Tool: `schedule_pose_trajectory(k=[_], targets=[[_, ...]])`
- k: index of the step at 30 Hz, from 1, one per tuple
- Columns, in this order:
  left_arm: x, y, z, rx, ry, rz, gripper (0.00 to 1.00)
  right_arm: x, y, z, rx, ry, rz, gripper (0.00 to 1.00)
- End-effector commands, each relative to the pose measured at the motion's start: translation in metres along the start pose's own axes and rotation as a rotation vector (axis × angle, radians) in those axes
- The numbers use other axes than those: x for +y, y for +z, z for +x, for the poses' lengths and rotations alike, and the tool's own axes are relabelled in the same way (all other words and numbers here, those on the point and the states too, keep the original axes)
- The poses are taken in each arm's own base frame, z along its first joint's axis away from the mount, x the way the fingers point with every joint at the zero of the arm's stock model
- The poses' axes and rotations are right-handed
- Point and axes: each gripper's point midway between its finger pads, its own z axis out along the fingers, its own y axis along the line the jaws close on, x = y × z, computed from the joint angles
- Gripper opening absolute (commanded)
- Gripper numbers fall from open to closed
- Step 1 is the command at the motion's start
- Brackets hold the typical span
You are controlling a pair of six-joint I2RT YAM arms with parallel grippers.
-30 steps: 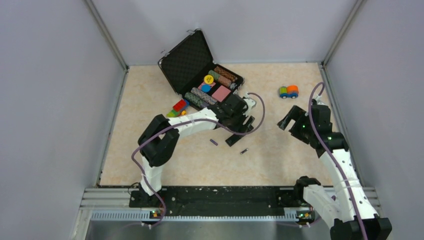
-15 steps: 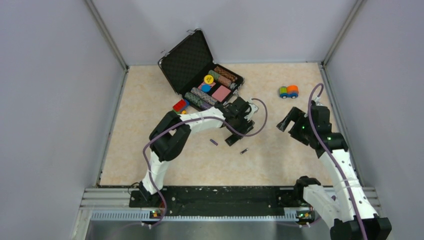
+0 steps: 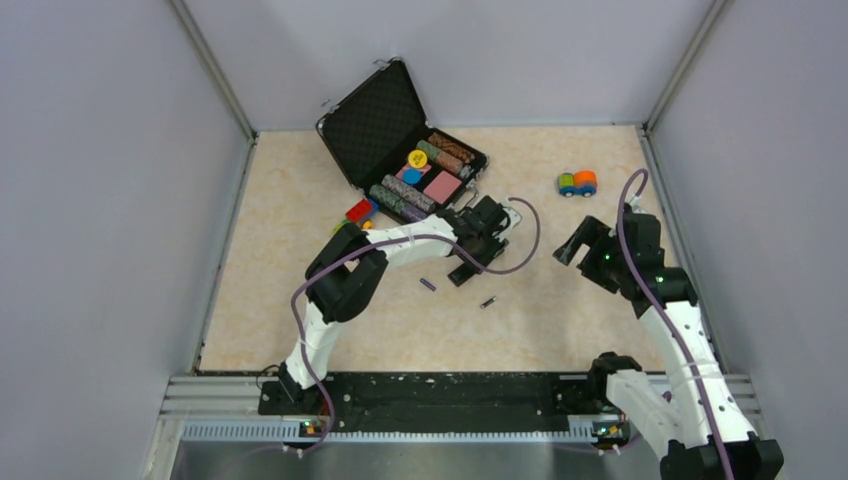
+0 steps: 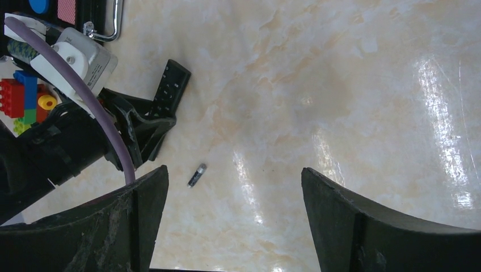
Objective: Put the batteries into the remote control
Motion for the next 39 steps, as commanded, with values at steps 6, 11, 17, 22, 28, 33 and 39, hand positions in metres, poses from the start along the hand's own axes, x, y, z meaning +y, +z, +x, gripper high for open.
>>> schedule_pose_trajectory(k=[6, 11, 17, 22, 28, 33, 39], targets=[[0.005, -0.035, -0.034, -0.114, -0.139, -0.047, 0.11, 0.023, -0.022, -0.018, -0.034, 0.034, -0.073, 0.86], [0.009, -0.058, -0.053, -0.187, -0.205, -0.023, 0.08, 0.038, -0.033, -0.028, -0.053, 0.057, -0.121, 0.86], [0.018, -0.082, -0.066, -0.254, -0.276, -0.01, 0.09, 0.051, -0.026, -0.022, -0.028, 0.069, -0.205, 0.84], [0.022, -0.1, -0.082, -0.301, -0.424, 0.011, 0.09, 0.057, -0.011, -0.01, -0.027, 0.088, -0.303, 0.83], [0.021, -0.119, -0.105, -0.371, -0.625, 0.042, 0.1, 0.088, 0.004, -0.001, -0.036, 0.064, -0.486, 0.81], [0.013, -0.128, -0.117, -0.364, -0.771, 0.09, 0.1, 0.129, 0.003, 0.02, -0.037, -0.128, -0.531, 0.82], [0.007, -0.137, -0.118, -0.351, -0.856, 0.12, 0.09, 0.15, 0.016, 0.039, -0.009, -0.15, -0.536, 0.82]])
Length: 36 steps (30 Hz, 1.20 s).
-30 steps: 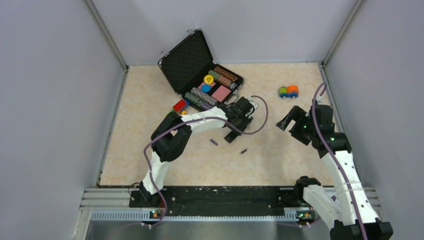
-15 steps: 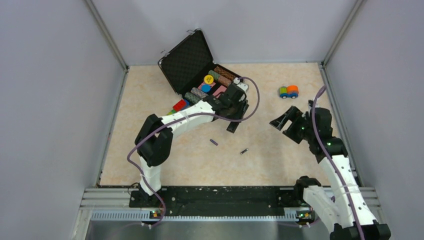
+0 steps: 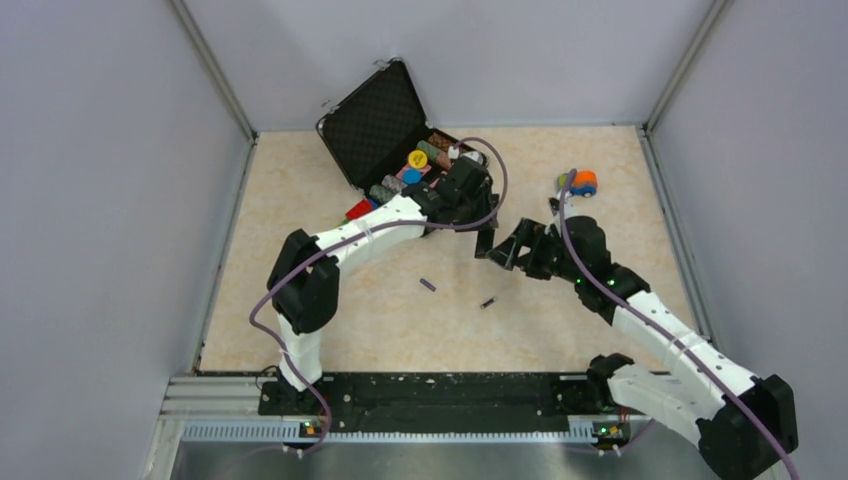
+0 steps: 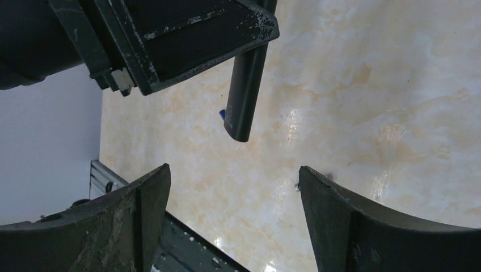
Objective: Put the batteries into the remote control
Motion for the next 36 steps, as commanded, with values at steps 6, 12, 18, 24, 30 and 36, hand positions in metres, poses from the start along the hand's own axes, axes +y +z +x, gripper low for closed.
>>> schedule_pose_trajectory(k=[6, 12, 18, 24, 30, 36], targets=[[-0.036, -0.044, -0.026, -0.052, -0.145, 0.108, 0.09, 0.026, 0.017, -0.026, -0.151, -0.052, -0.027, 0.81], [-0.043, -0.051, -0.02, -0.023, -0.191, 0.152, 0.09, 0.018, 0.027, -0.028, -0.19, -0.027, 0.019, 0.78], [-0.044, -0.05, -0.013, -0.008, -0.22, 0.176, 0.09, 0.017, 0.033, -0.031, -0.238, 0.008, 0.036, 0.61], [-0.044, -0.049, -0.01, 0.001, -0.229, 0.181, 0.09, 0.02, 0.042, -0.024, -0.21, 0.005, 0.032, 0.47], [-0.043, -0.049, -0.011, -0.006, -0.227, 0.177, 0.09, 0.021, 0.047, -0.017, -0.185, 0.026, 0.033, 0.29], [-0.043, -0.052, -0.011, -0.006, -0.218, 0.176, 0.23, 0.018, 0.048, -0.016, -0.185, 0.042, 0.052, 0.0]])
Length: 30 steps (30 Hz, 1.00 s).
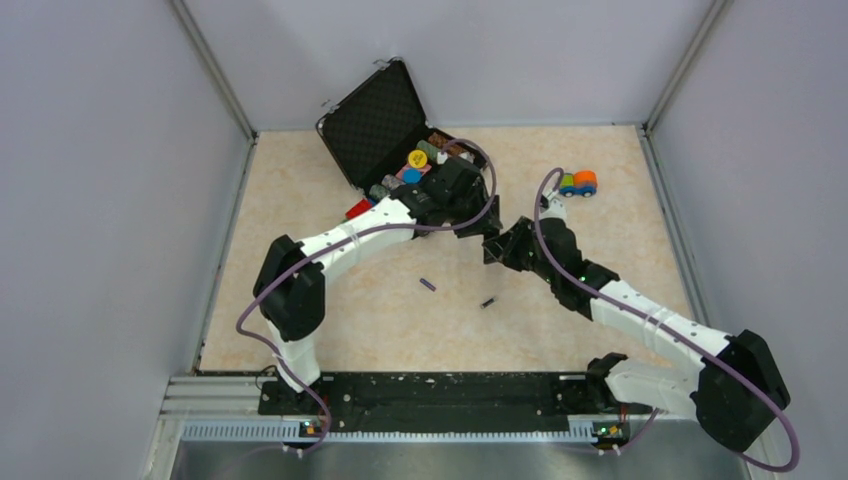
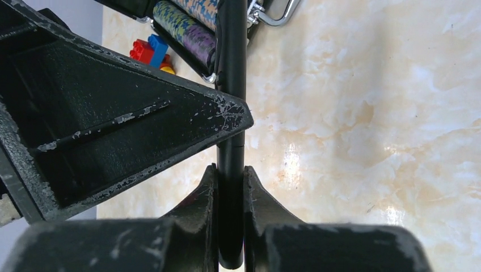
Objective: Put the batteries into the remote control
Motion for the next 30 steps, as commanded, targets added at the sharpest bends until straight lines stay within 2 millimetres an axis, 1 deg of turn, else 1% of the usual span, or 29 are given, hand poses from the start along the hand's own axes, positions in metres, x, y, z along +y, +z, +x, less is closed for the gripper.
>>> schedule_pose_trajectory(k=[1, 2, 3, 4, 6, 8, 11, 13, 18, 23, 26, 30], targets=[[-0.027, -0.026, -0.013, -0.055, 0.011, 0.09, 0.36, 0.014, -0.001, -0.008, -0.029, -0.012, -0.033, 0.0], [-0.027, -0.028, -0.014, -0.059, 0.014, 0.091, 0.48, 0.015, -0.002, -0.009, -0.032, -0.022, -0.033, 0.0], [-0.027, -0.03, -0.015, -0.064, 0.019, 0.089, 0.57, 0.015, -0.003, -0.011, -0.035, -0.035, -0.036, 0.0], [-0.028, -0.033, -0.017, -0.072, 0.025, 0.09, 0.63, 0.016, -0.003, -0.012, -0.038, -0.06, -0.04, 0.0], [-0.031, -0.042, -0.022, -0.094, 0.041, 0.089, 0.73, 0.02, -0.006, -0.016, -0.046, -0.107, -0.058, 0.0], [-0.035, -0.051, -0.029, -0.12, 0.069, 0.089, 0.77, 0.024, -0.009, -0.019, -0.056, -0.166, -0.075, 0.0], [-0.043, -0.064, -0.038, -0.144, 0.117, 0.099, 0.79, 0.031, -0.016, -0.03, -0.096, -0.259, -0.079, 0.0], [-0.042, -0.069, -0.049, -0.181, 0.126, 0.062, 0.8, 0.032, -0.022, -0.034, -0.115, -0.315, -0.064, 0.0], [-0.043, -0.07, -0.062, -0.18, 0.112, 0.013, 0.8, 0.045, -0.035, -0.045, -0.194, -0.429, -0.056, 0.0], [-0.043, -0.065, -0.066, -0.169, 0.086, -0.022, 0.8, 0.049, -0.041, -0.047, -0.239, -0.527, -0.016, 0.0], [-0.038, -0.063, -0.067, -0.168, 0.079, -0.058, 0.79, 0.049, -0.042, -0.048, -0.261, -0.572, 0.014, 0.0], [-0.021, -0.062, -0.066, -0.171, 0.076, -0.135, 0.77, 0.048, -0.042, -0.054, -0.297, -0.607, 0.054, 0.0]])
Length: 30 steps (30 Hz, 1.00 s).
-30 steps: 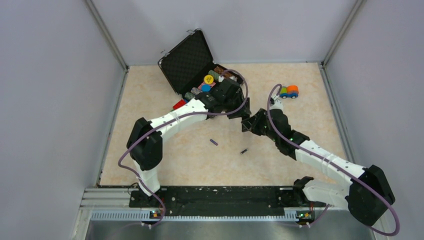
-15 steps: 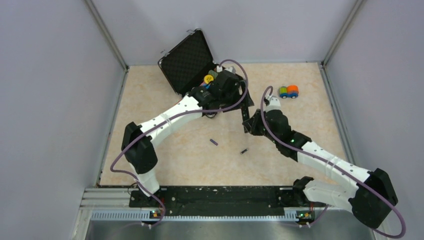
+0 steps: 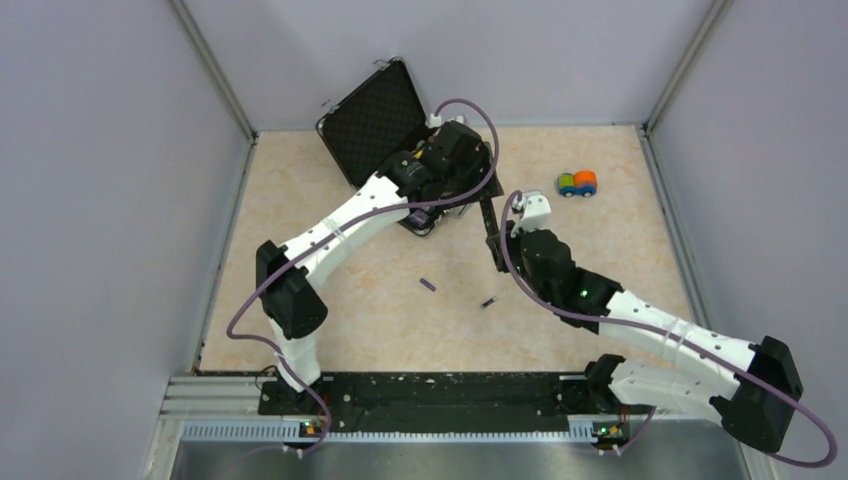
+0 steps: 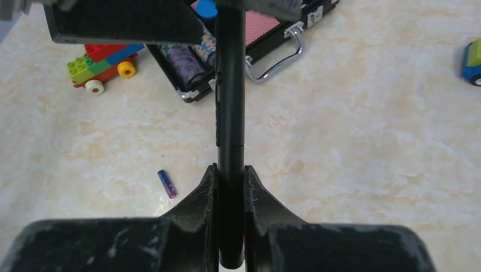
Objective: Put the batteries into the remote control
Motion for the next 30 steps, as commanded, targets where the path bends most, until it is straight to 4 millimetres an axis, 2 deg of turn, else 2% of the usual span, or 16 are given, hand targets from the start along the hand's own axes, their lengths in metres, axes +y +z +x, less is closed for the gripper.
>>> schedule_pose_trajectory(k=[1, 15, 17, 26, 29, 30], targets=[[0.02, -0.002, -0.001, -0.006, 0.002, -0.105, 0.77, -0.006, -0.003, -0.038, -0.114, -0.053, 0.083, 0.0], [0.024, 0.016, 0.012, 0.033, -0.038, -0.108, 0.65, -0.002, 0.001, -0.052, -0.169, -0.174, 0.178, 0.0], [0.023, 0.019, 0.015, 0.042, -0.046, -0.106, 0.6, -0.001, 0.001, -0.053, -0.172, -0.188, 0.189, 0.0], [0.025, 0.024, 0.017, 0.051, -0.047, -0.109, 0.22, 0.005, 0.002, -0.049, -0.174, -0.209, 0.198, 0.0], [0.026, 0.023, 0.016, 0.042, -0.047, -0.113, 0.0, 0.005, 0.0, -0.049, -0.176, -0.195, 0.193, 0.01], [0.026, 0.022, 0.014, 0.033, -0.046, -0.109, 0.0, 0.005, -0.001, -0.05, -0.175, -0.186, 0.19, 0.03]])
